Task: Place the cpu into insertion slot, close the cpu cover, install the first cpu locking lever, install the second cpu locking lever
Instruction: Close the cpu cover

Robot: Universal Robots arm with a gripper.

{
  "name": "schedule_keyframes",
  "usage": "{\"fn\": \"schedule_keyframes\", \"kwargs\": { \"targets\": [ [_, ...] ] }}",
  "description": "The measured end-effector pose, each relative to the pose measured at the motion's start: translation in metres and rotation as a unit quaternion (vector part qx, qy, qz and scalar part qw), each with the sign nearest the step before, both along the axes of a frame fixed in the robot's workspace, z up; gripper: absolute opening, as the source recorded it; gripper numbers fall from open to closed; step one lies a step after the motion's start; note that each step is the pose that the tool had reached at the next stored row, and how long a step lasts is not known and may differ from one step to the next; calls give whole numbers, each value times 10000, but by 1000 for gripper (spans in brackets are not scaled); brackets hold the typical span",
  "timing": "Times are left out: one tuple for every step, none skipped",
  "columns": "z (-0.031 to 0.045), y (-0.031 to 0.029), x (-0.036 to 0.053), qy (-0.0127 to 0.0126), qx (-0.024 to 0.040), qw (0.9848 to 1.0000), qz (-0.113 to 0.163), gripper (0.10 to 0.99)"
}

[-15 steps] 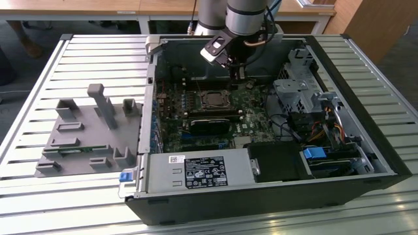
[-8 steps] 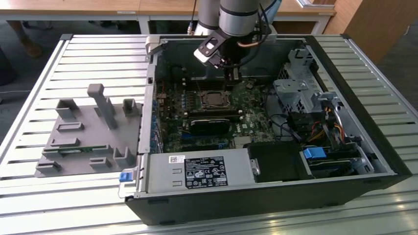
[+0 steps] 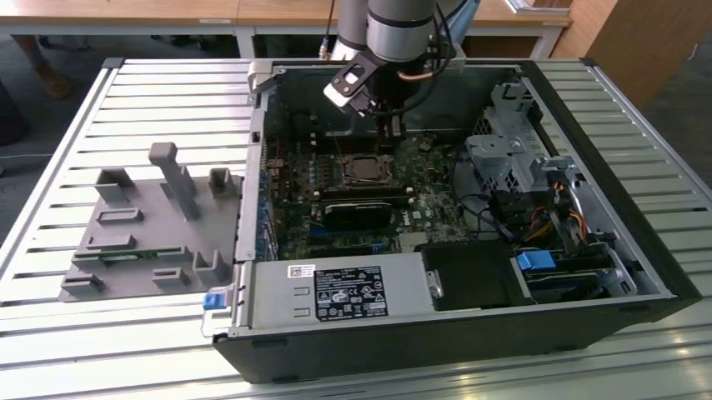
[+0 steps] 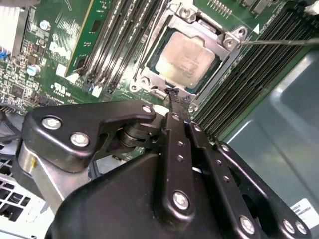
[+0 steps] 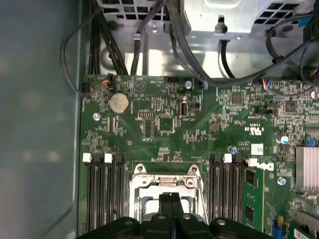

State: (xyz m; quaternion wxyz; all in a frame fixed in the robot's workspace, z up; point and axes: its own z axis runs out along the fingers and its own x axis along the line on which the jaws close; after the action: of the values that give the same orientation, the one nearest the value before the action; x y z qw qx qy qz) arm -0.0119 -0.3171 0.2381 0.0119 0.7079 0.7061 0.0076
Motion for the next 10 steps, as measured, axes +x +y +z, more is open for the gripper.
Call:
{"fn": "schedule_keyframes", "kwargs": {
  "targets": [
    [0,0,-9,0,0,10000,0,106],
    [0,0,-17,0,1,10000,0,106],
    [-1,0,-26,0,1,10000,0,106],
    [-1,0,-35,0,1,10000,0,106],
    [-2,0,-45,0,1,10000,0,106],
    [-2,0,-57,0,1,10000,0,106],
    [-3,0,-69,0,1,10000,0,106],
    [-3,0,-81,0,0,10000,0,106],
    [-3,0,-93,0,0,10000,0,106],
    [-3,0,-106,0,0,10000,0,106]
  ]
}}
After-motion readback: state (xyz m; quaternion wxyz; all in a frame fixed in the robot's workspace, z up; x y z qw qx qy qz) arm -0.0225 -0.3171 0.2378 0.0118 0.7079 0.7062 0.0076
